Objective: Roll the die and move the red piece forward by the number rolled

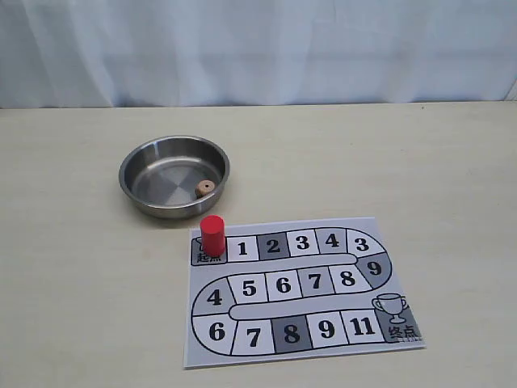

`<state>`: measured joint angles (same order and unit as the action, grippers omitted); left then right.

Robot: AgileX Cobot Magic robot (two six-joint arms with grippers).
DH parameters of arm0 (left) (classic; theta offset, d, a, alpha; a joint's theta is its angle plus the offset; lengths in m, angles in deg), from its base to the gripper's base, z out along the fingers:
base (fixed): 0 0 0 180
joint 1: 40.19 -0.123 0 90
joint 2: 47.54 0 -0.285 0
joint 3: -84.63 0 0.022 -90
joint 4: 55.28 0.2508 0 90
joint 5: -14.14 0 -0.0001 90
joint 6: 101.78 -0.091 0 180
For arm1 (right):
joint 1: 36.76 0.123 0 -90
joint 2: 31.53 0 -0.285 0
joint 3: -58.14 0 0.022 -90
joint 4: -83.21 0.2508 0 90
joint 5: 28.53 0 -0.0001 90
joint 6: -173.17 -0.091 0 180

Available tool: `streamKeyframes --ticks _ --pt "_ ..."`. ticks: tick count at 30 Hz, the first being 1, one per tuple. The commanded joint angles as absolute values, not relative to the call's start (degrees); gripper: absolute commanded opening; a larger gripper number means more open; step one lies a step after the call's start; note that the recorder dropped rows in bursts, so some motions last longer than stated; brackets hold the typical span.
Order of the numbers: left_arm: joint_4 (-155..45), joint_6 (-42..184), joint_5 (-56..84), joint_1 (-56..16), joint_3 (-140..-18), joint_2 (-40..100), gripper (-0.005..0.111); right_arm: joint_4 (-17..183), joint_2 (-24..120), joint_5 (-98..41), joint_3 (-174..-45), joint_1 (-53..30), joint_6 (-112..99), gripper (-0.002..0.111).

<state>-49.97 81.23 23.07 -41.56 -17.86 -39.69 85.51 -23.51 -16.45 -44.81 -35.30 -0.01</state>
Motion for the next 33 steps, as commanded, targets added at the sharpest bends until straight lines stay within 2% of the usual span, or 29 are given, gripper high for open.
streamKeyframes --ticks 1,17,21,29,33 --pt "-49.9 81.2 22.4 -41.6 -18.2 -39.8 0.0 85.7 -23.7 -18.0 -44.6 -35.3 0.0 0.004" --pt "-49.9 81.2 22.4 -41.6 -18.2 -39.8 0.0 85.7 -23.7 -31.1 -45.1 -35.3 -0.1 0.004" --pt "-49.9 81.2 22.4 -41.6 -18.2 -39.8 0.0 85.8 -23.7 -27.7 -51.1 -35.3 -2.2 0.004" --pt "-49.9 81.2 22.3 -41.6 -18.2 -39.8 0.0 86.2 -23.6 -10.7 -67.3 -35.3 -3.6 0.004" --pt "-49.9 81.2 22.3 -41.6 -18.2 -39.8 0.0 86.4 -17.3 -2.9 -74.3 -35.3 -3.0 0.004"
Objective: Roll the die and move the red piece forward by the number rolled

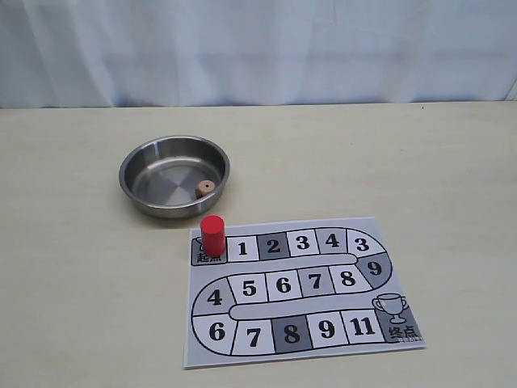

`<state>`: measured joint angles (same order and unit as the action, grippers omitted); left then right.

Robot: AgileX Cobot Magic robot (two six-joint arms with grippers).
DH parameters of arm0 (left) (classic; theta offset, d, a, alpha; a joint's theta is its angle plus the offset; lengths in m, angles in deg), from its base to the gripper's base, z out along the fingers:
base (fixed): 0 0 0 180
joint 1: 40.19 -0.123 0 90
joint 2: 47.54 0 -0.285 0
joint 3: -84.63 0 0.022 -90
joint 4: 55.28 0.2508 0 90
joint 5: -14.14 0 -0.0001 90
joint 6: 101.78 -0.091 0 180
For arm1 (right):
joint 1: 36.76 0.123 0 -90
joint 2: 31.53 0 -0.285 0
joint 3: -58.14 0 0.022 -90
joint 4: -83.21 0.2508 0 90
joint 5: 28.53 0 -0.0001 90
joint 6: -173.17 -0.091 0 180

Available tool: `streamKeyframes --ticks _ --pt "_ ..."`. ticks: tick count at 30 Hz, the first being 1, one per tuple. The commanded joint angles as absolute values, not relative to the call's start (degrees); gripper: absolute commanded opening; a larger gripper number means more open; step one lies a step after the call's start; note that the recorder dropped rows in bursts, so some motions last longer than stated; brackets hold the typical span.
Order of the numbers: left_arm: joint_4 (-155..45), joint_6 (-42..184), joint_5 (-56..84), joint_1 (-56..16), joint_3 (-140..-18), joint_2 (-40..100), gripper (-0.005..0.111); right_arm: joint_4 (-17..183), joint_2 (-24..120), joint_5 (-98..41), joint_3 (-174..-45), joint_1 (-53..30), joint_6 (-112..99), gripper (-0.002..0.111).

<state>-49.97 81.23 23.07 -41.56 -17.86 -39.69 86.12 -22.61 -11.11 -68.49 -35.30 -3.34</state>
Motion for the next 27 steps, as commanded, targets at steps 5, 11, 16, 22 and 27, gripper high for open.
streamKeyframes --ticks 5,11,16,22,27 --pt "-49.9 81.2 22.3 -41.6 -18.2 -39.8 0.0 89.3 -6.5 1.2 -80.3 -35.3 -3.0 0.004" --pt "-49.9 81.2 22.3 -41.6 -18.2 -39.8 0.0 100.8 7.2 3.3 -85.8 -35.3 14.0 0.004" --pt "-49.9 81.2 22.3 -41.6 -18.2 -39.8 0.0 120.0 17.7 9.0 -89.9 -35.3 31.3 0.014" --pt "-49.9 81.2 22.4 -41.6 -18.2 -39.8 0.0 131.4 31.0 17.2 -94.8 -35.3 43.4 0.035" --pt "-49.9 81.2 22.4 -41.6 -18.2 -39.8 0.0 133.1 39.8 18.4 -98.1 -34.0 45.3 0.038"
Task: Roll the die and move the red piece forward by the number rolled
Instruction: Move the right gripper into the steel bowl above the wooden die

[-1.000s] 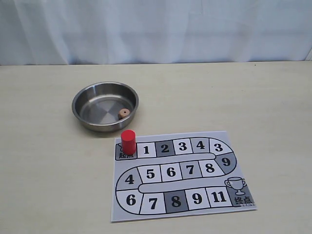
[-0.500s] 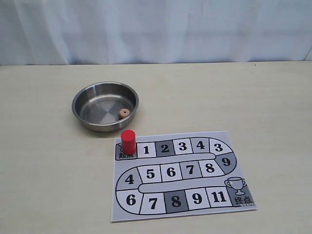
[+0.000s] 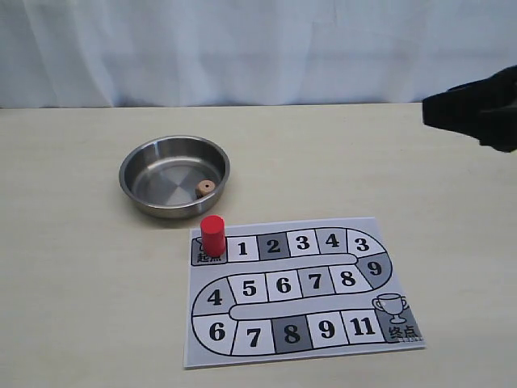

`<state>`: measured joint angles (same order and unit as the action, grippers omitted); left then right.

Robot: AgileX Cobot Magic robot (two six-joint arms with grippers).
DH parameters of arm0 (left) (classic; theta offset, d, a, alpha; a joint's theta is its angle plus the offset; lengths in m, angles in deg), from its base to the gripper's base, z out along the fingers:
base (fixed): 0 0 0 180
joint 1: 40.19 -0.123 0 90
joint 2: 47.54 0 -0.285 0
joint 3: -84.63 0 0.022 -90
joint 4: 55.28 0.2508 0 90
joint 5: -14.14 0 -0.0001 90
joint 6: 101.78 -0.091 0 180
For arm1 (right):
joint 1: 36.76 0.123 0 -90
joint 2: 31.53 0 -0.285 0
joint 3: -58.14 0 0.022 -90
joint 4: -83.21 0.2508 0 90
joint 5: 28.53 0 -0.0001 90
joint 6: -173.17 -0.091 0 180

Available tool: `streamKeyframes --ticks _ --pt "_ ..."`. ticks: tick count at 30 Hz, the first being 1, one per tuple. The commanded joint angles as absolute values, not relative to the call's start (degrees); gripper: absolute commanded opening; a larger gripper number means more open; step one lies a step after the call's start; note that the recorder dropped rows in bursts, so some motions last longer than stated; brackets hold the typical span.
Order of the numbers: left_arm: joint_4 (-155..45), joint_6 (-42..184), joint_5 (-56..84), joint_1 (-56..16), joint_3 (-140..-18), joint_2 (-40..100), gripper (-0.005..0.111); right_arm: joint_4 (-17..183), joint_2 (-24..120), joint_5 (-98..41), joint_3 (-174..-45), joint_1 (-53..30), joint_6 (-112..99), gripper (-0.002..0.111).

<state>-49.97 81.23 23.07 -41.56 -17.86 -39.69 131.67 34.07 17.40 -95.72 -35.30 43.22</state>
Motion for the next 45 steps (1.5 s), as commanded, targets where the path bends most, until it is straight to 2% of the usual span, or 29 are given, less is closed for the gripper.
streamKeyframes --ticks 1,11,22,36,41,45 --pt "-49.9 81.2 22.4 -41.6 -18.2 -39.8 0.0 132.6 41.1 18.0 -98.8 -33.1 45.3 0.038" --pt "-49.9 81.2 22.4 -41.6 -18.2 -39.8 0.0 113.8 56.6 10.1 -109.7 -15.1 30.3 0.038" --pt "-49.9 81.2 22.2 -41.6 -18.2 -39.8 0.0 101.3 72.9 5.2 -121.4 -3.9 25.4 0.038" --pt "-49.9 81.2 22.2 -41.6 -18.2 -39.8 0.0 99.5 92.2 5.0 -139.6 0.1 18.9 0.038" --pt "-49.9 81.2 22.2 -41.6 -18.2 -39.8 0.0 98.2 99.2 9.5 -147.5 0.1 16.3 0.056" --pt "-49.9 81.2 22.2 -41.6 -18.2 -39.8 0.0 97.1 104.1 11.7 -153.3 0.1 16.3 0.057"
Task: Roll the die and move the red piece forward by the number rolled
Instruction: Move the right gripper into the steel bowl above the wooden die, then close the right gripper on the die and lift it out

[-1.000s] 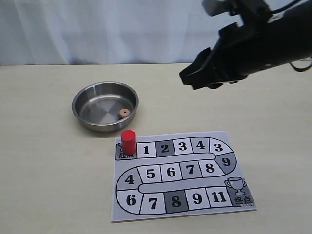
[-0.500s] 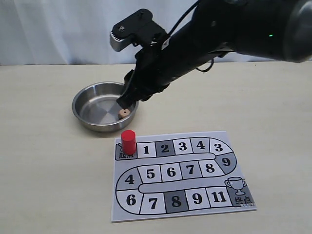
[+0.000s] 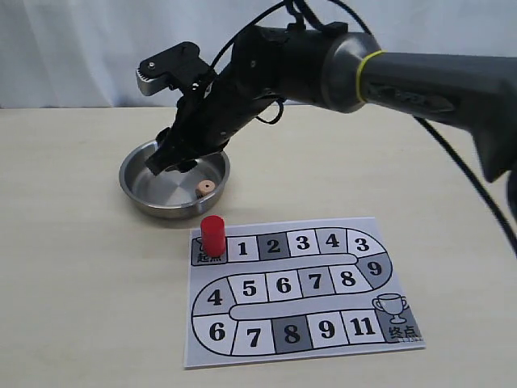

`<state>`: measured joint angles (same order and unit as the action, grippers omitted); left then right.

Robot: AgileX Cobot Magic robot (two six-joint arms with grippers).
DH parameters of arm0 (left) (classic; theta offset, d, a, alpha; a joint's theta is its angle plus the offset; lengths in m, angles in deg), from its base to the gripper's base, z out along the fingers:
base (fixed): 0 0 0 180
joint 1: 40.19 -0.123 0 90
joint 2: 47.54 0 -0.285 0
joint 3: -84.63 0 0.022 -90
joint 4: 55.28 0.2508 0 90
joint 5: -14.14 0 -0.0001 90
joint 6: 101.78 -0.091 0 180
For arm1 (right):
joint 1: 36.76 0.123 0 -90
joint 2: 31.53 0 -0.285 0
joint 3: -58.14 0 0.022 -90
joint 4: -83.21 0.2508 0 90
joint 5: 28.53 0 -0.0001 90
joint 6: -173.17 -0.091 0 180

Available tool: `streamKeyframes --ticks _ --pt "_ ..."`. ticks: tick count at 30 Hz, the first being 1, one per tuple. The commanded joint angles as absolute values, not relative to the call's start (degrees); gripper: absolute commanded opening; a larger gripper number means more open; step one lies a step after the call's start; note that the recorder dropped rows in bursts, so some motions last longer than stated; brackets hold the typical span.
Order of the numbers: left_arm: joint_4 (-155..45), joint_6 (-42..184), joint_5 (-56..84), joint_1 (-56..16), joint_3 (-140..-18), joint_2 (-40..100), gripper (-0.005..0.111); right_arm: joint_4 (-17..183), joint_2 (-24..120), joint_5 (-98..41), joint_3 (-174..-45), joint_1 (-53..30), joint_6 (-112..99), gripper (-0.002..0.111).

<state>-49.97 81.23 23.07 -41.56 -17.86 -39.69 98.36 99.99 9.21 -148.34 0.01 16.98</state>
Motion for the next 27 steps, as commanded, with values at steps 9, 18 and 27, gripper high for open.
streamKeyframes --ticks 9,18,27 --pt "-49.9 81.2 22.4 -41.6 -18.2 -39.8 0.0 87.7 111.5 7.7 -157.2 0.0 11.7 0.057" --pt "-49.9 81.2 22.4 -41.6 -18.2 -39.8 0.0 82.1 114.2 7.1 -157.2 -0.1 7.1 0.057" --pt "-49.9 81.2 22.3 -41.6 -18.2 -39.8 0.0 82.1 115.1 7.1 -157.2 -0.3 0.9 0.057"
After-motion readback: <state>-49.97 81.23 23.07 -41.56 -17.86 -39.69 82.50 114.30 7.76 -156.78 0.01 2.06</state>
